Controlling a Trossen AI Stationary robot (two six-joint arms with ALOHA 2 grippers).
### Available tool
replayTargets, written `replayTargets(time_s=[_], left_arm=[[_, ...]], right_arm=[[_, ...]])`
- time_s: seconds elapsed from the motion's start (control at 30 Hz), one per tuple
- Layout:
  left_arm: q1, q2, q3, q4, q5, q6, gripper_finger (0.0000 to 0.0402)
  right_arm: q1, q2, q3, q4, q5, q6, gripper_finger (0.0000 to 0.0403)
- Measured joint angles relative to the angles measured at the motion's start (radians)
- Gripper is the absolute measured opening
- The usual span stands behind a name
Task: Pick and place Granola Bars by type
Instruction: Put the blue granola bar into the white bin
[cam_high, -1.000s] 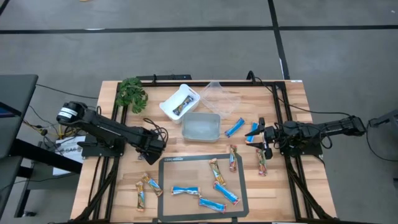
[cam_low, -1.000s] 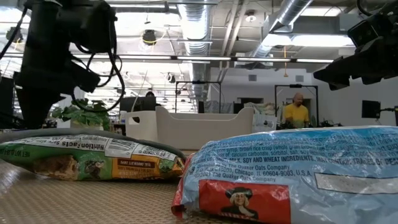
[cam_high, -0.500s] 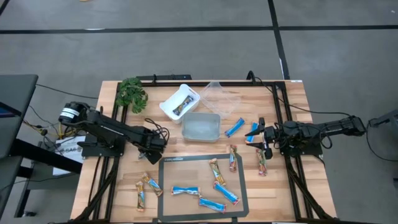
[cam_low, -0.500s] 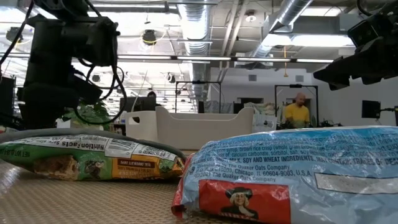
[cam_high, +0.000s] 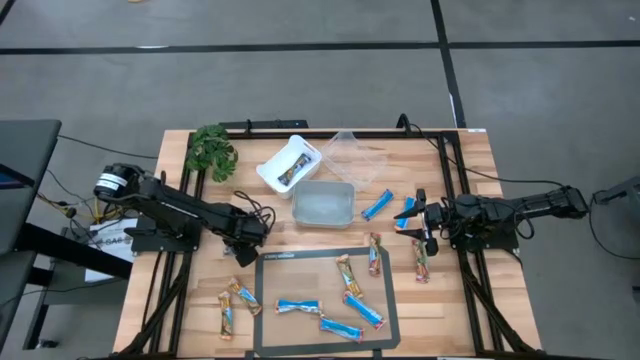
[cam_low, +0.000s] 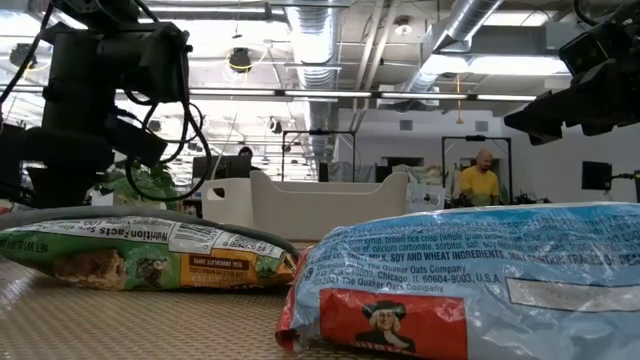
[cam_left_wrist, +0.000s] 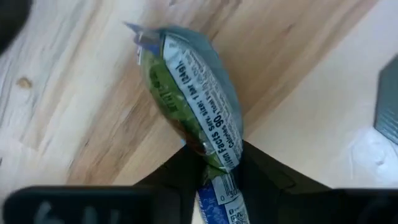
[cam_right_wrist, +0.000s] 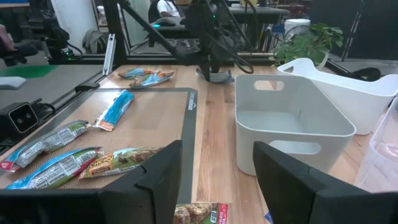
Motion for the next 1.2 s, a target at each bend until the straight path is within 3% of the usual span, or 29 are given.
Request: replayTargets(time_s=[0.2,0.43,0.77,0.97,1.2], left_arm=[[0.001,-0.082,-0.002,0.098,-0.055,0.073,0.0048],[0.001,-0.220,-0.002,0.237,-0.118,0.167,0.0046],[0.001,-0.372,0.000,0.620,-0.276,0.430,0.0048],[0.001,-0.383,0.001,0.864,-0.379,0.636,0.0048],[0.031,-0.340,0.002,0.980,-0.373,0.731,0.0048]], right_arm=[[0.000,0.000,0.000,0.000,0.000,0.000,0.0191],[0.000,0.000,0.000,0.000,0.000,0.000,0.0191],[0.000,0.000,0.000,0.000,0.000,0.000,0.0191],[0.000,0.000,0.000,0.000,0.000,0.000,0.0191],[0.000,0.000,0.000,0.000,0.000,0.000,0.0191]])
